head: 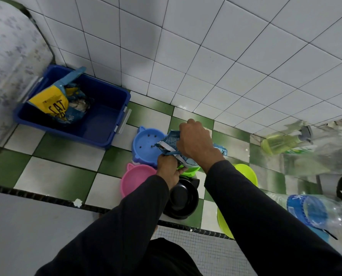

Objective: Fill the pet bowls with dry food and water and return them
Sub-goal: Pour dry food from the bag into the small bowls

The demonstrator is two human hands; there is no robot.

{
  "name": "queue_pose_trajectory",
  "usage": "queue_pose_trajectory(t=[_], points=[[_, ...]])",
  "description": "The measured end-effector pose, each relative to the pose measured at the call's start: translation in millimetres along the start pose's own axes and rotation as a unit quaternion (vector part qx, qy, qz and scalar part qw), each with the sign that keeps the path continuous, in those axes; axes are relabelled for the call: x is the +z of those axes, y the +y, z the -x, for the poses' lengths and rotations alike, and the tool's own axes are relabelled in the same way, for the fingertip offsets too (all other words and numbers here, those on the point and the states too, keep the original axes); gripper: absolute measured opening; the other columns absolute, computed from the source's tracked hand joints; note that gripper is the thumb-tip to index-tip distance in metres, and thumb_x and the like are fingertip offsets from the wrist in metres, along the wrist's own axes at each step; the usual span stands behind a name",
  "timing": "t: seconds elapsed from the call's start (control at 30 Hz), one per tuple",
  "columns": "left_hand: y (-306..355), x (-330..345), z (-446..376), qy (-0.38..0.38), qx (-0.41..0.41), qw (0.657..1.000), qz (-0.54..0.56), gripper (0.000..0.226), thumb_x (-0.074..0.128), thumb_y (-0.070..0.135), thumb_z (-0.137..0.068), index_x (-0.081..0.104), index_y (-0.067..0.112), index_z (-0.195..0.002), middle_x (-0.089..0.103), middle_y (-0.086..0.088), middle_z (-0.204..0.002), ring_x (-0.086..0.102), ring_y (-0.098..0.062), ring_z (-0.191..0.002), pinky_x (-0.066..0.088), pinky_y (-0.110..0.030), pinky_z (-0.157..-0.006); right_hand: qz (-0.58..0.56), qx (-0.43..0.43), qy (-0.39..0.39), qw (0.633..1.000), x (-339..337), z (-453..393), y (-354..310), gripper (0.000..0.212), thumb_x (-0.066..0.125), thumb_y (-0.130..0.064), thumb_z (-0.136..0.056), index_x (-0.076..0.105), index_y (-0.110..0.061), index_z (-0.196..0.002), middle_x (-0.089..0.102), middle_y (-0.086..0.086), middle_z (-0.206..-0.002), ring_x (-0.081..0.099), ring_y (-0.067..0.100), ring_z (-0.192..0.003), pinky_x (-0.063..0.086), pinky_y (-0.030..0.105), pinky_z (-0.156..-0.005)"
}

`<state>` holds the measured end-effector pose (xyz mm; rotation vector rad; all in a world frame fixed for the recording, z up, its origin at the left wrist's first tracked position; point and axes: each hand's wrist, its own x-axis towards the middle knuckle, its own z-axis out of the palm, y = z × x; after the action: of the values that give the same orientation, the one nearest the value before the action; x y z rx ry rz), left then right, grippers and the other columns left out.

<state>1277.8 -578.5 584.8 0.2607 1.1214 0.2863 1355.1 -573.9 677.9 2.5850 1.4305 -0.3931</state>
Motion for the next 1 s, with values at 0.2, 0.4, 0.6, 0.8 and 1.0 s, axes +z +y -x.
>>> queue_pose_trajectory(t=[0.2, 0.4, 0.6, 0.8, 1.0], points=[[-1.8, -2.1, -1.3, -0.003, -0.006, 1.0, 0.006, 0.03, 0.043, 0.006, -0.106, 0.061, 0.009, -0.13, 0.07, -0.02, -0.122, 0.067, -0.034, -0.104, 0.059, -0.051, -0.082, 0.009, -0.008, -0.009, 1.0, -0.2, 0.3, -3.1, 0.037, 0.063, -0.029, -0.089, 0.06, -0.007, -0.118, 0.056, 0.015, -0.115, 0.054, 0.031, -0.106, 0.053, 0.048, -0.083], [-3.0, -4.1, -3.9, -0.007, -0.015, 1.0, 0.007, 0.031, 0.043, 0.007, -0.107, 0.06, 0.007, -0.132, 0.068, -0.021, -0.126, 0.066, -0.038, -0.113, 0.056, -0.058, -0.093, 0.005, -0.009, -0.012, 1.0, 0.4, -0.5, -5.8, 0.034, 0.062, -0.027, -0.089, 0.061, -0.006, -0.116, 0.055, 0.015, -0.114, 0.054, 0.032, -0.105, 0.054, 0.048, -0.082], [-3.0, -6.6, -5.9, -0.006, -0.031, 0.999, 0.015, 0.03, 0.042, 0.007, -0.107, 0.062, 0.007, -0.129, 0.069, -0.021, -0.123, 0.066, -0.038, -0.113, 0.058, -0.058, -0.087, 0.002, -0.012, -0.021, 1.0, 1.8, -1.2, -8.3, 0.04, 0.063, -0.029, -0.09, 0.06, -0.007, -0.122, 0.055, 0.015, -0.117, 0.054, 0.032, -0.109, 0.053, 0.047, -0.084], [-2.6, -5.9, -6.1, -0.003, -0.042, 0.999, 0.017, 0.031, 0.042, 0.009, -0.107, 0.061, 0.007, -0.131, 0.068, -0.021, -0.126, 0.065, -0.04, -0.114, 0.058, -0.058, -0.085, 0.006, -0.01, -0.019, 1.0, 1.6, -2.9, -9.0, 0.039, 0.063, -0.028, -0.089, 0.061, -0.007, -0.122, 0.055, 0.016, -0.117, 0.054, 0.033, -0.109, 0.054, 0.047, -0.084], [-1.5, -5.2, -5.2, -0.004, -0.049, 0.999, 0.019, 0.027, 0.046, 0.011, -0.107, 0.062, 0.009, -0.129, 0.068, -0.019, -0.124, 0.065, -0.038, -0.11, 0.059, -0.054, -0.077, 0.01, -0.012, -0.026, 1.0, 0.7, -4.4, -9.6, 0.039, 0.064, -0.028, -0.089, 0.06, -0.007, -0.123, 0.055, 0.016, -0.117, 0.054, 0.032, -0.109, 0.054, 0.047, -0.084]])
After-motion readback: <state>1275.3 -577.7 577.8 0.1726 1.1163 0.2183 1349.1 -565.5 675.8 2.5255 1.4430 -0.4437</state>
